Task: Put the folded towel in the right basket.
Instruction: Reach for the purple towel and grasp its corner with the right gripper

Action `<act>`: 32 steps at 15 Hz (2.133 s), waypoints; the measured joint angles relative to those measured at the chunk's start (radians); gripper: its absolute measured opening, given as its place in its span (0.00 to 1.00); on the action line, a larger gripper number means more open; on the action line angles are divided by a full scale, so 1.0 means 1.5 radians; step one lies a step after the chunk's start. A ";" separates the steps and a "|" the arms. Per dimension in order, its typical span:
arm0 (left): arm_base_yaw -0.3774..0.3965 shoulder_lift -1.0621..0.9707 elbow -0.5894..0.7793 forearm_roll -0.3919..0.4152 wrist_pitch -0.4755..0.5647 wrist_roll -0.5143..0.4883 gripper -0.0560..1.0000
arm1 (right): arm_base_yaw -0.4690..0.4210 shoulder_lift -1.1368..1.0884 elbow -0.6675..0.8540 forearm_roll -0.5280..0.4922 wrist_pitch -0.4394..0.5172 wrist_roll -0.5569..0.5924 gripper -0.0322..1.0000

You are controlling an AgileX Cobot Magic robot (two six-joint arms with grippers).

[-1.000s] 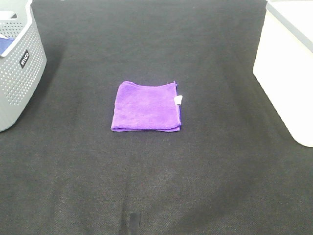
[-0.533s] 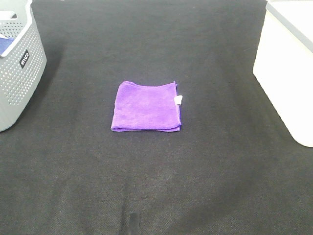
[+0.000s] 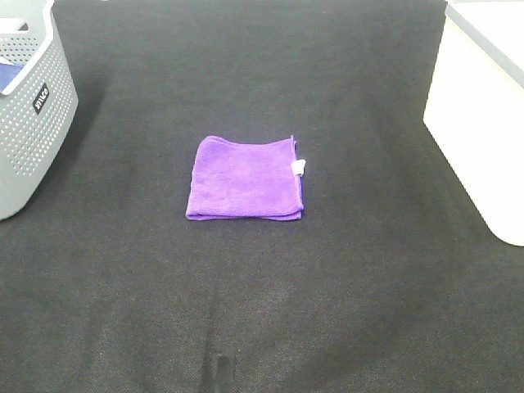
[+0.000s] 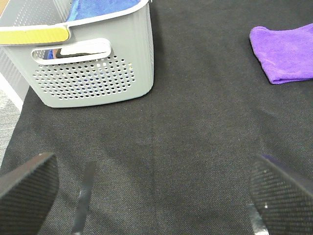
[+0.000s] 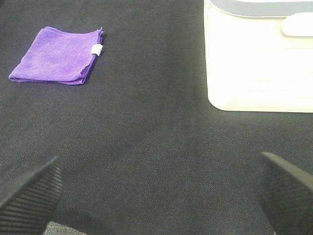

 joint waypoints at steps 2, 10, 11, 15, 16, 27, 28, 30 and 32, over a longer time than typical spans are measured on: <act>0.000 0.000 0.000 0.000 0.000 0.000 0.99 | 0.000 0.000 0.000 0.000 0.000 0.000 0.98; 0.000 0.000 0.000 -0.004 0.000 0.000 0.99 | 0.000 0.000 0.000 -0.005 0.000 0.000 0.98; 0.000 0.000 0.000 -0.004 0.000 0.000 0.99 | 0.000 0.000 0.000 -0.005 0.000 0.000 0.98; 0.000 0.000 0.000 -0.004 0.000 0.000 0.99 | 0.000 0.000 0.000 -0.005 0.000 0.000 0.98; 0.000 0.000 0.000 -0.004 0.000 0.000 0.99 | 0.000 0.020 -0.013 -0.005 0.001 0.000 0.98; 0.000 0.000 0.000 -0.004 0.000 0.000 0.99 | 0.000 0.725 -0.443 0.159 0.041 -0.005 0.98; 0.000 0.000 0.000 -0.004 0.000 0.000 0.99 | 0.000 0.773 -0.446 0.190 0.017 -0.021 0.98; 0.000 0.000 0.000 -0.004 0.000 0.000 0.99 | 0.000 0.865 -0.448 0.283 -0.027 -0.070 0.98; 0.000 0.000 0.000 -0.004 0.000 0.000 0.99 | 0.038 0.970 -0.462 0.343 -0.066 -0.117 0.98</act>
